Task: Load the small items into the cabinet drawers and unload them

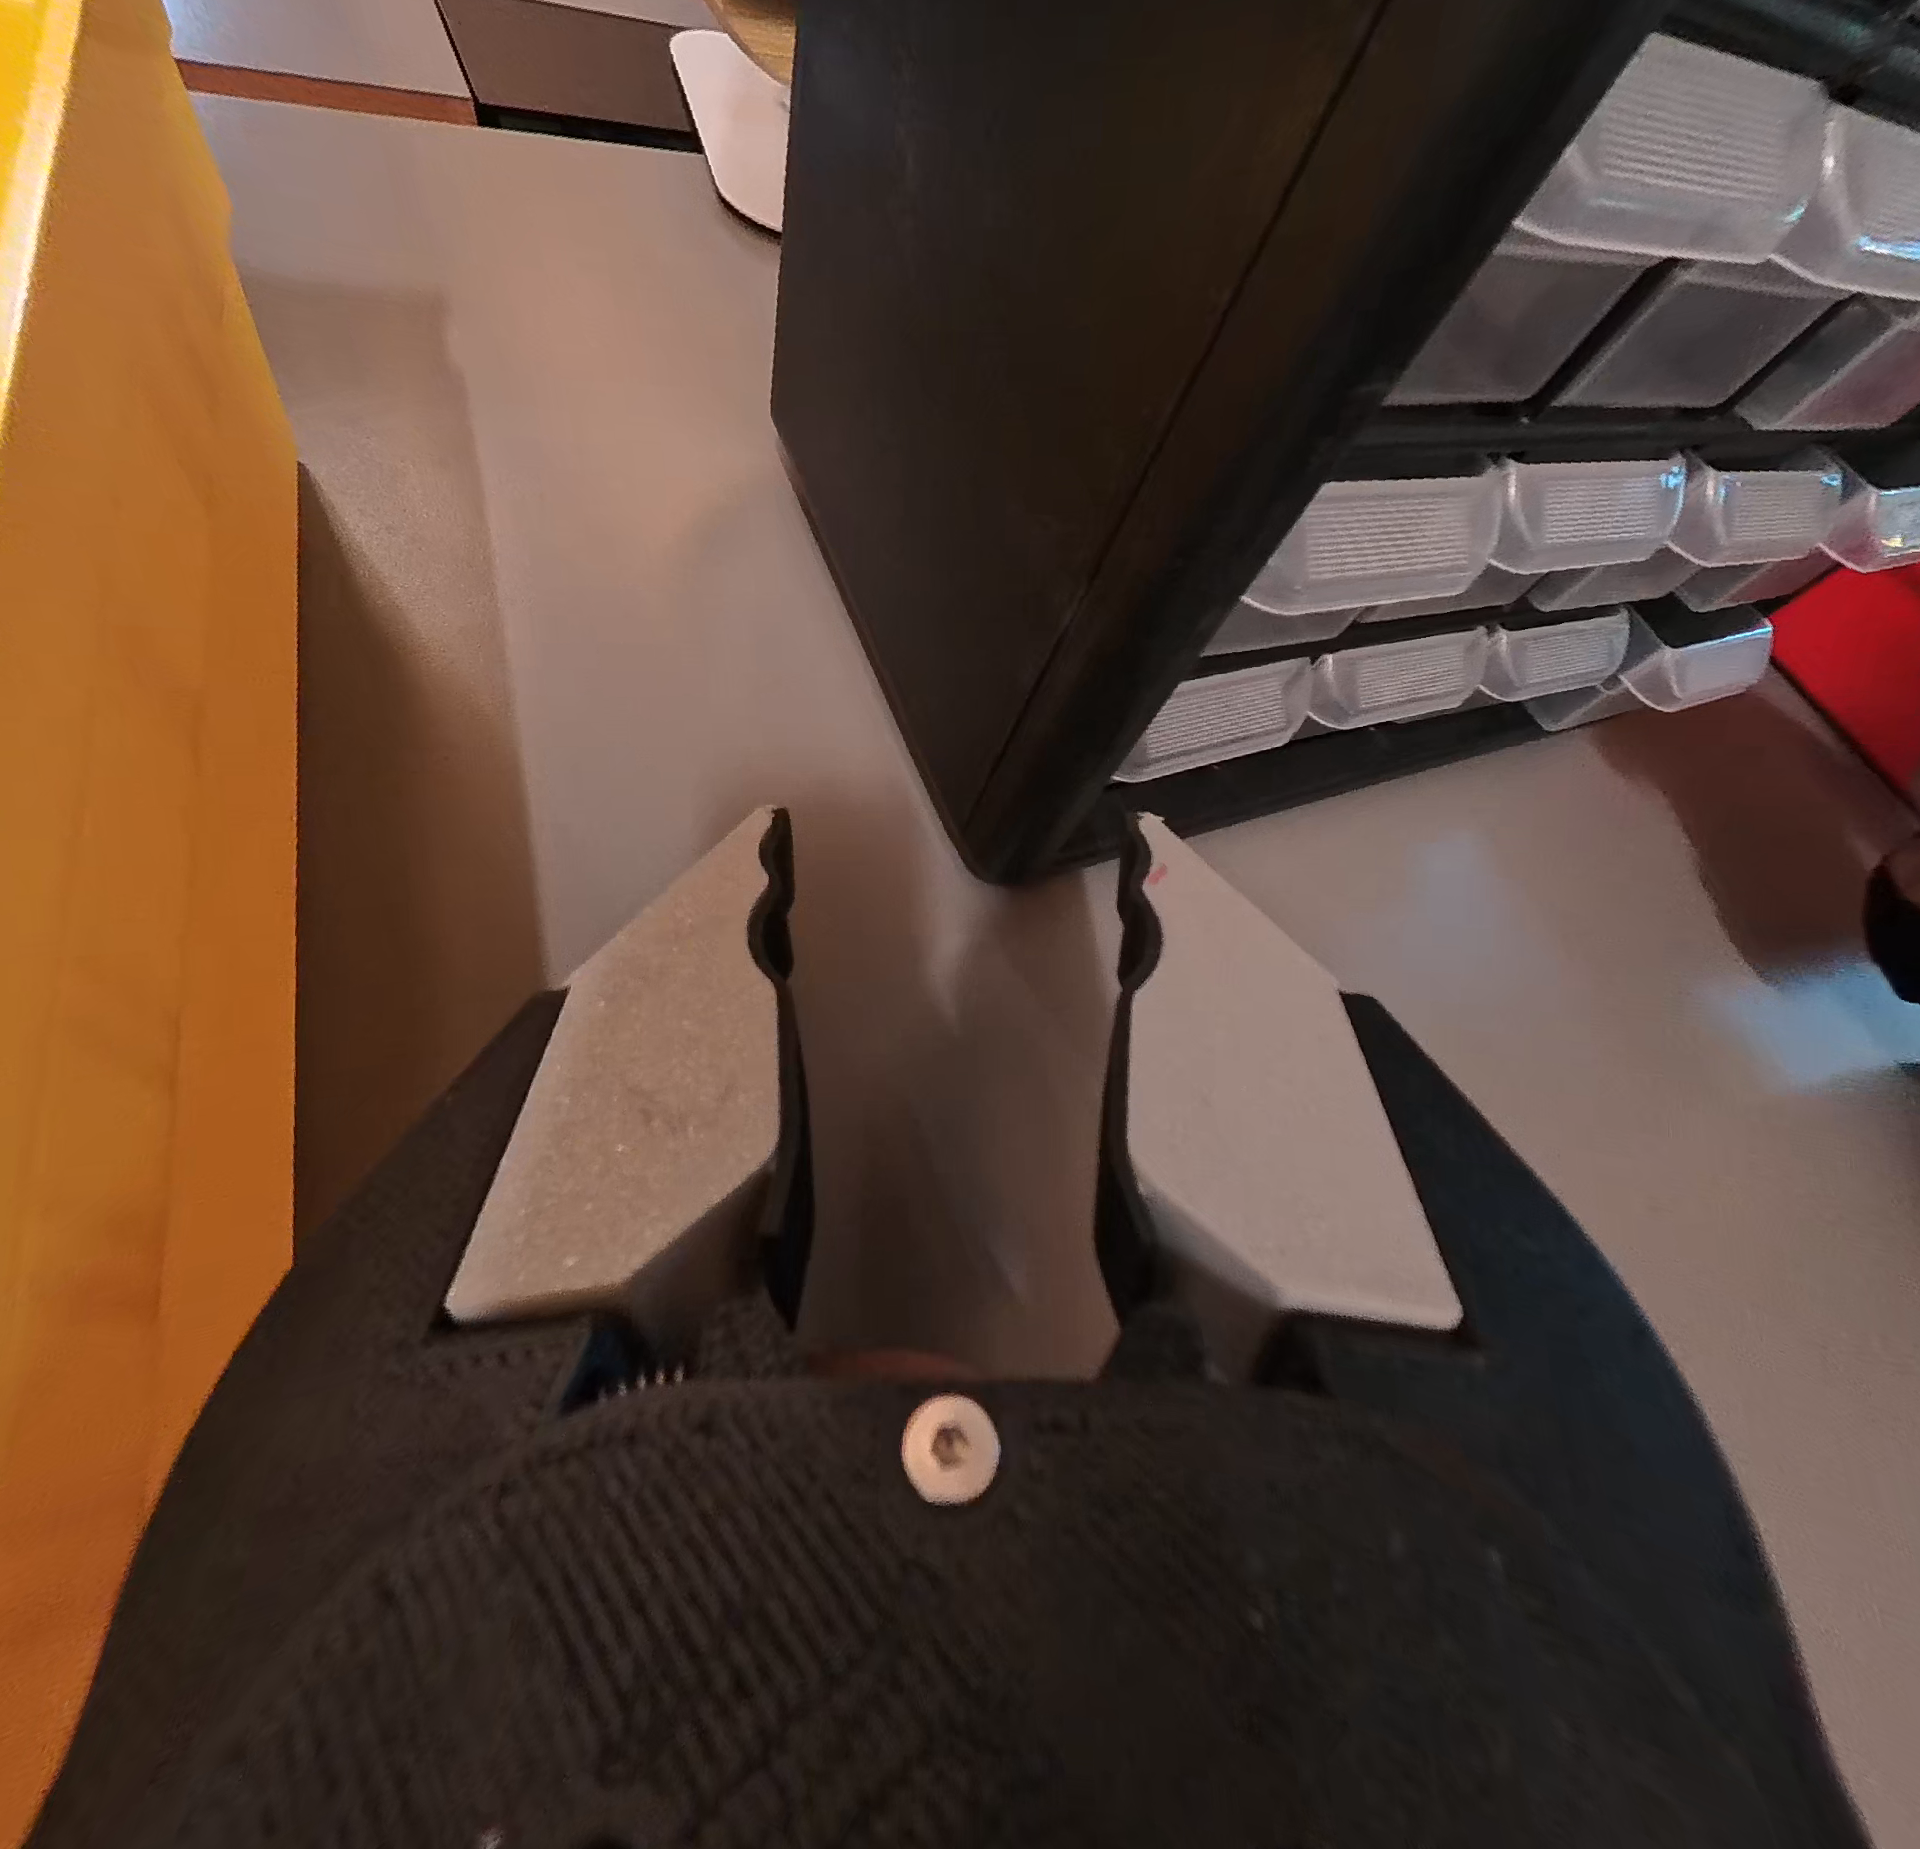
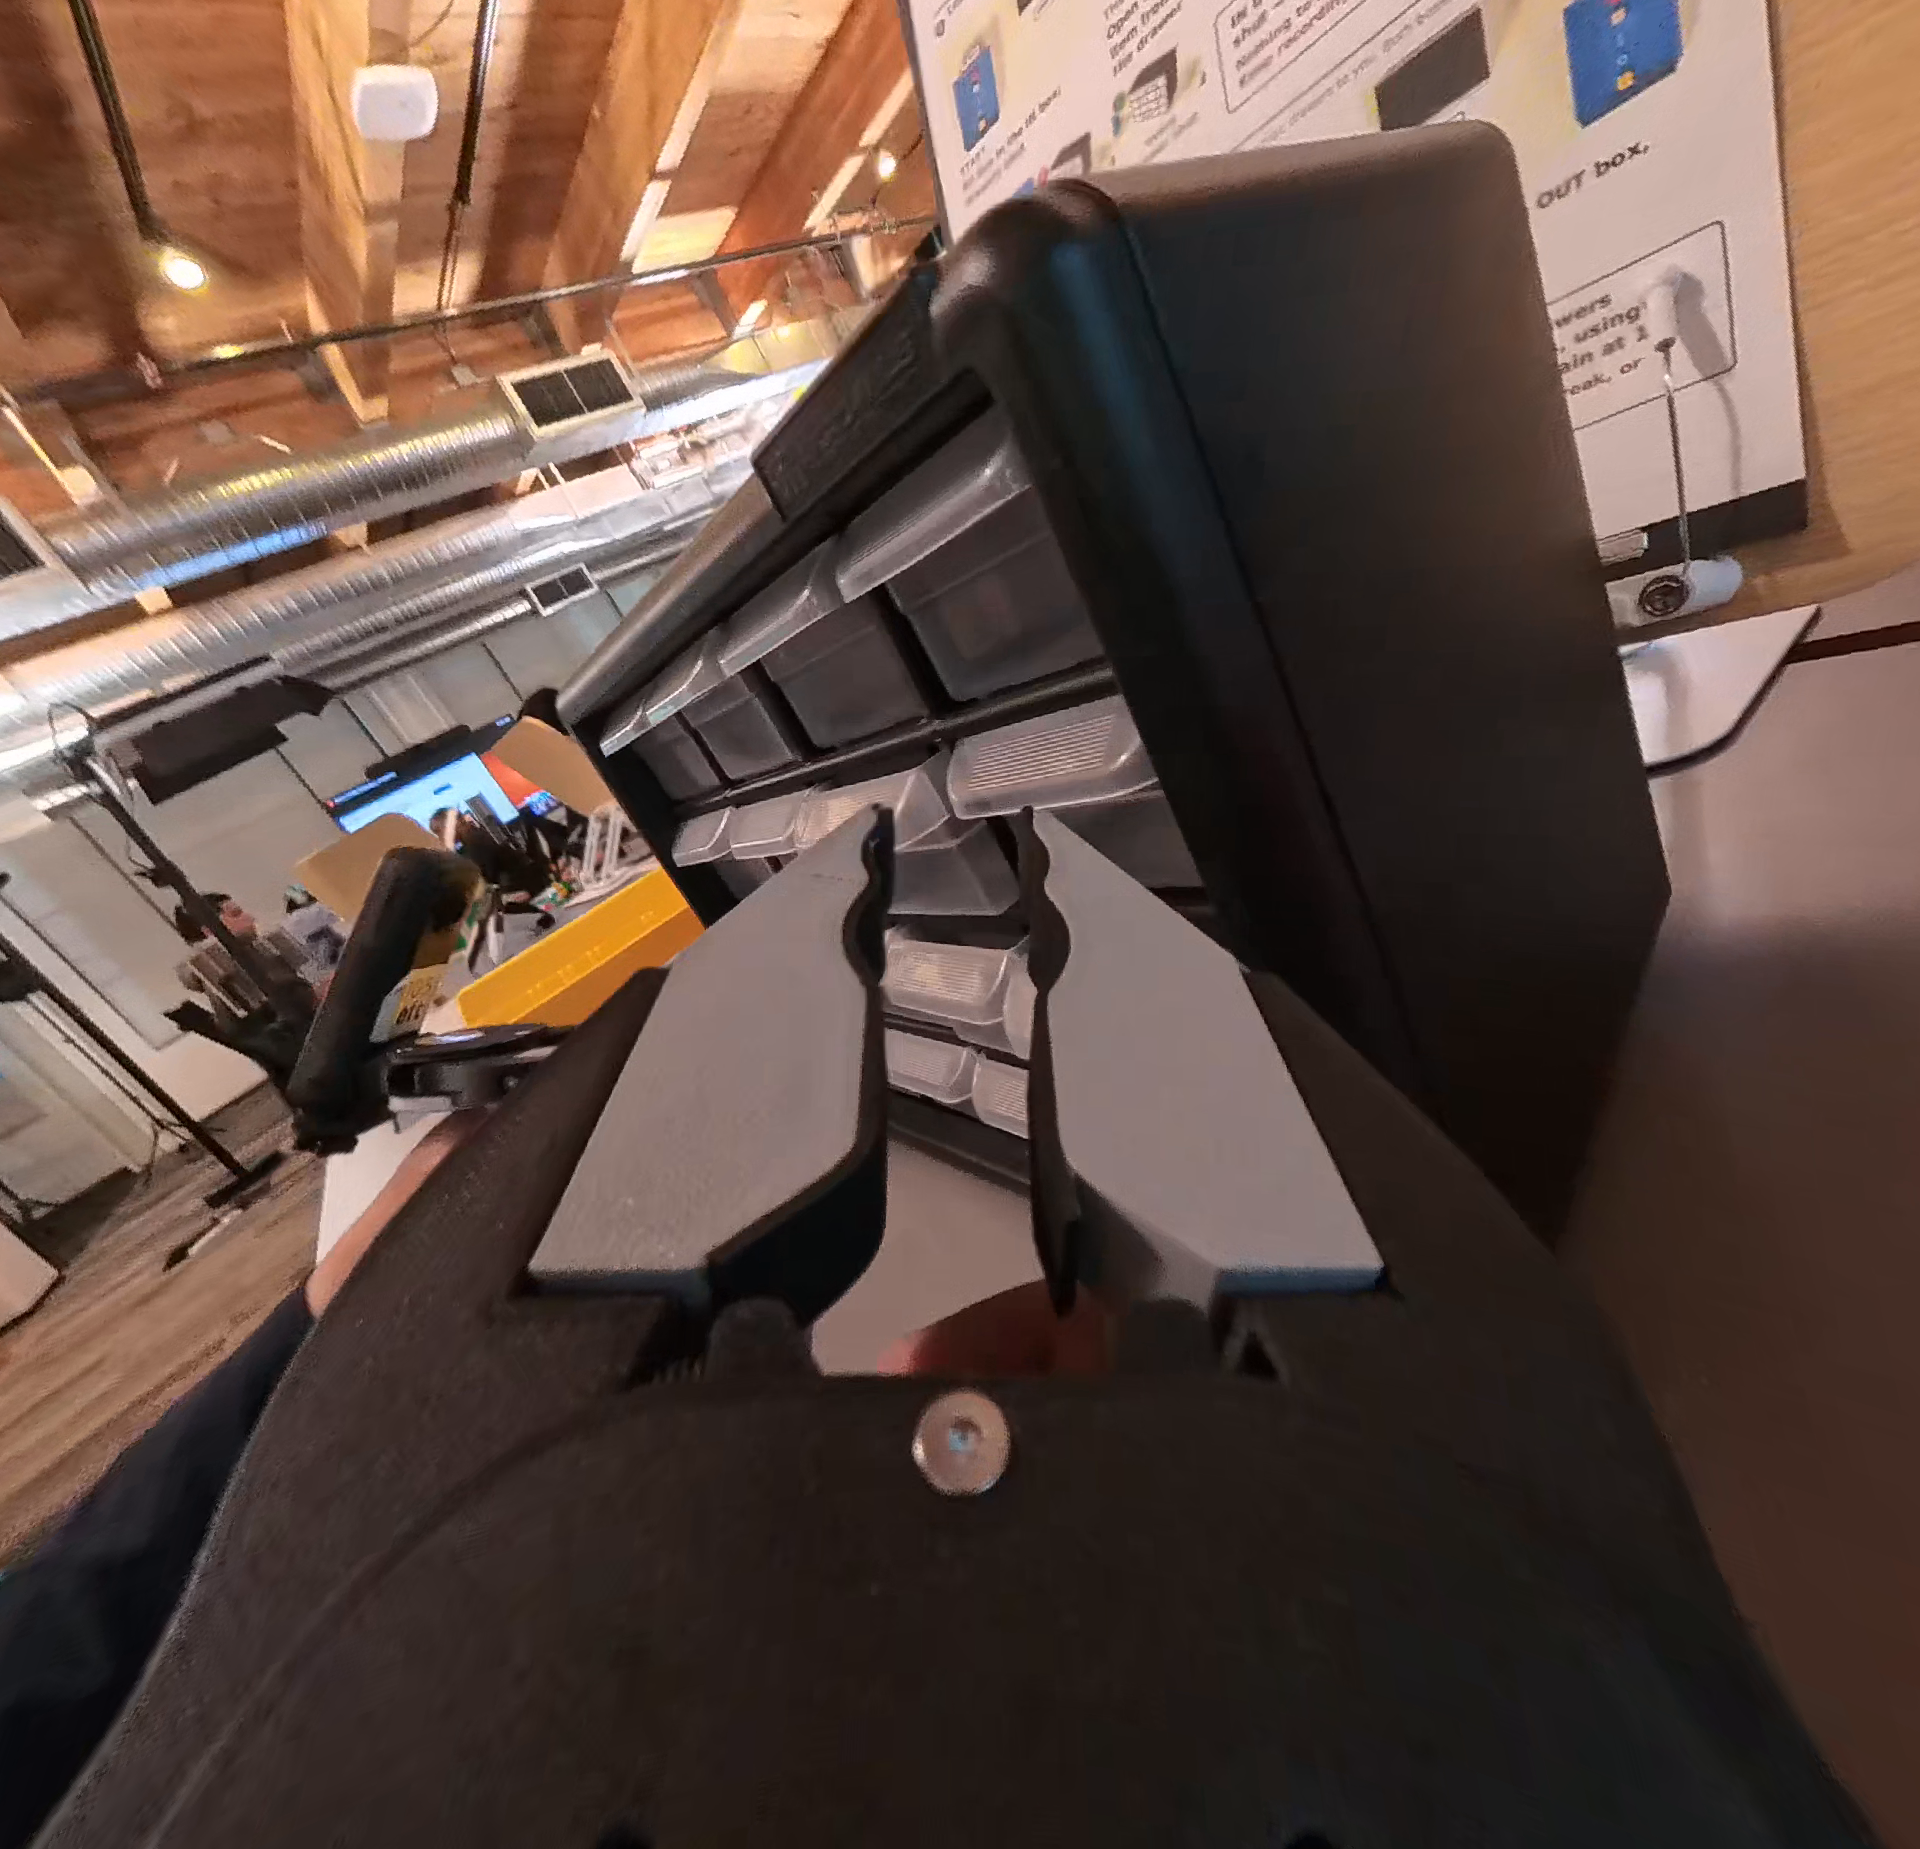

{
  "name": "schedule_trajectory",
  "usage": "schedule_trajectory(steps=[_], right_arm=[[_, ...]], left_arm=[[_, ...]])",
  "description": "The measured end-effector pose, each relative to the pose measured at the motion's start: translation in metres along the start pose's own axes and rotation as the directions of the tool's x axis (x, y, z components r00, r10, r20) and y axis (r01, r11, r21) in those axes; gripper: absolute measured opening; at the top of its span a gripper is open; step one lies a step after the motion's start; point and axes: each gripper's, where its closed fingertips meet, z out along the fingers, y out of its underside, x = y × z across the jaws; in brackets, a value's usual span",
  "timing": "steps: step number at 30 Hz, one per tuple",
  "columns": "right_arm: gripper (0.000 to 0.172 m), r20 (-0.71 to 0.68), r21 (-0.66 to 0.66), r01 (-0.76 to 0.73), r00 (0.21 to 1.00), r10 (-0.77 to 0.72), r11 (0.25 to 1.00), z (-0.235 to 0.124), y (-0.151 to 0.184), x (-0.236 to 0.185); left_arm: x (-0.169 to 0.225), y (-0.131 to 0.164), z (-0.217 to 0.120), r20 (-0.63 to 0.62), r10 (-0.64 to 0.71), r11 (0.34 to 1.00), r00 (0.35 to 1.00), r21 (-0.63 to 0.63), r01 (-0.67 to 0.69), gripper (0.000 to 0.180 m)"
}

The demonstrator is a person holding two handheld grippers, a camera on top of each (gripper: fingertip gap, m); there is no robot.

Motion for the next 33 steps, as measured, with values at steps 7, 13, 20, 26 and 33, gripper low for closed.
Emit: schedule_trajectory(steps=[7, 13, 20, 26, 33], right_arm=[[0.022, 0.103, 0.014, -0.137, 0.986, 0.134, 0.991, -0.002, -0.003, -0.002], [0.012, 0.053, 0.005, -0.039, 0.998, 0.039, 0.999, -0.002, 0.000, 0.000], [0.013, 0.096, 0.000, -0.030, 0.995, 0.030, 1.000, -0.011, 0.003, -0.010], [0.005, 0.068, 0.002, -0.022, 0.997, 0.022, 1.000, -0.015, 0.003, -0.005], [0.005, 0.095, -0.003, -0.062, 0.993, 0.062, 0.998, -0.010, 0.003, -0.006]], left_arm=[[0.000, 0.000, 0.000, -0.001, 0.001, 1.000, 1.000, -0.002, -0.001, 0.061], [0.000, 0.000, 0.000, -0.003, -0.001, 1.000, 1.000, -0.002, 0.001, 0.061], [0.000, 0.001, 0.000, -0.012, -0.010, 1.000, 1.000, -0.004, 0.010, 0.061], [0.000, 0.001, -0.001, -0.018, -0.014, 1.000, 1.000, -0.003, 0.014, 0.061], [0.000, 0.000, -0.001, -0.018, -0.015, 1.000, 1.000, -0.002, 0.015, 0.061]])
